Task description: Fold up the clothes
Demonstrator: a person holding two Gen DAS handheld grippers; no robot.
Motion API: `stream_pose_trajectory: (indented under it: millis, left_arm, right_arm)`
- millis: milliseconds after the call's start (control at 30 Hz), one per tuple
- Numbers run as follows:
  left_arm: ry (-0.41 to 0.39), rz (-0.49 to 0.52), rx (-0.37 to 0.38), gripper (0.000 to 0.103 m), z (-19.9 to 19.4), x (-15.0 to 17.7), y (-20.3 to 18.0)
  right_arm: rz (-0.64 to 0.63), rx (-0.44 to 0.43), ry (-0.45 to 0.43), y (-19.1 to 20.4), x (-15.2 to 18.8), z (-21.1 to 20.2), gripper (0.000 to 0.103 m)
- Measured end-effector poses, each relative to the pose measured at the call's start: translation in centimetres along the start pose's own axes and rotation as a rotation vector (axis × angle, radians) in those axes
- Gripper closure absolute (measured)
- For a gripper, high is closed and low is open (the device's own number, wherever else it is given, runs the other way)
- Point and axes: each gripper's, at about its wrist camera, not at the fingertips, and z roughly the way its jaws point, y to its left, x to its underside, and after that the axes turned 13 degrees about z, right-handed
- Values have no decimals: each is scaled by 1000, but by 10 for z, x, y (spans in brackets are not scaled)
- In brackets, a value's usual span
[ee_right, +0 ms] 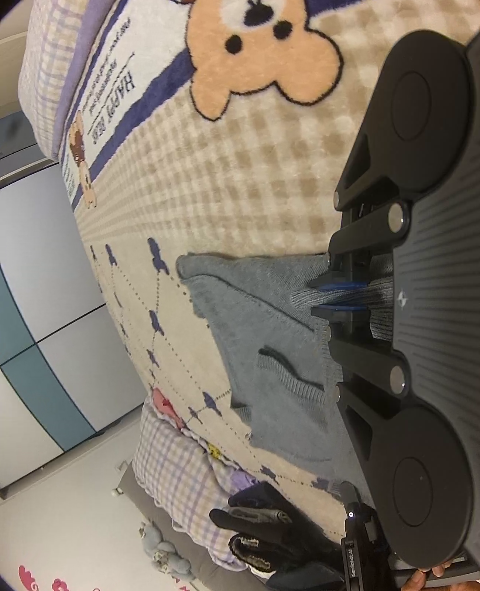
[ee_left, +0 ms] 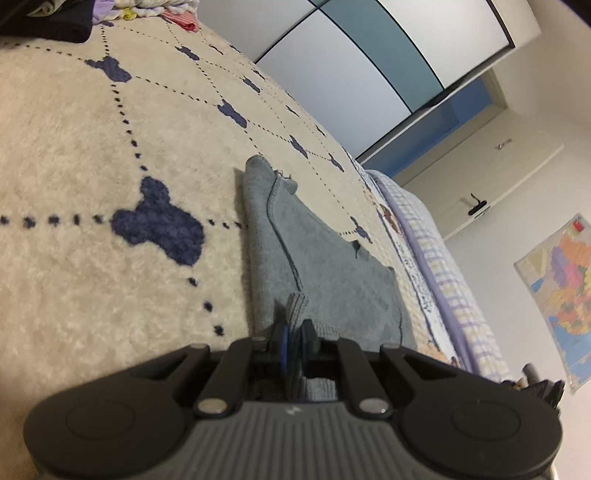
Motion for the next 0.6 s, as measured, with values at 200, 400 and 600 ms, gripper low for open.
stream_pose_trajectory:
  millis: [200, 400, 600]
  left_arm:
    - [15, 5, -17, 71, -8, -1, -7]
    - [73, 26, -66, 40, -31, 3, -23]
    - [192, 45, -132, 36, -54, 1, -34]
  right_arm:
    - [30, 27, 14, 2, -2, -4, 76]
    - [78, 56, 31, 2, -5, -23, 68]
    - [84, 91, 78, 7, -11, -56, 68]
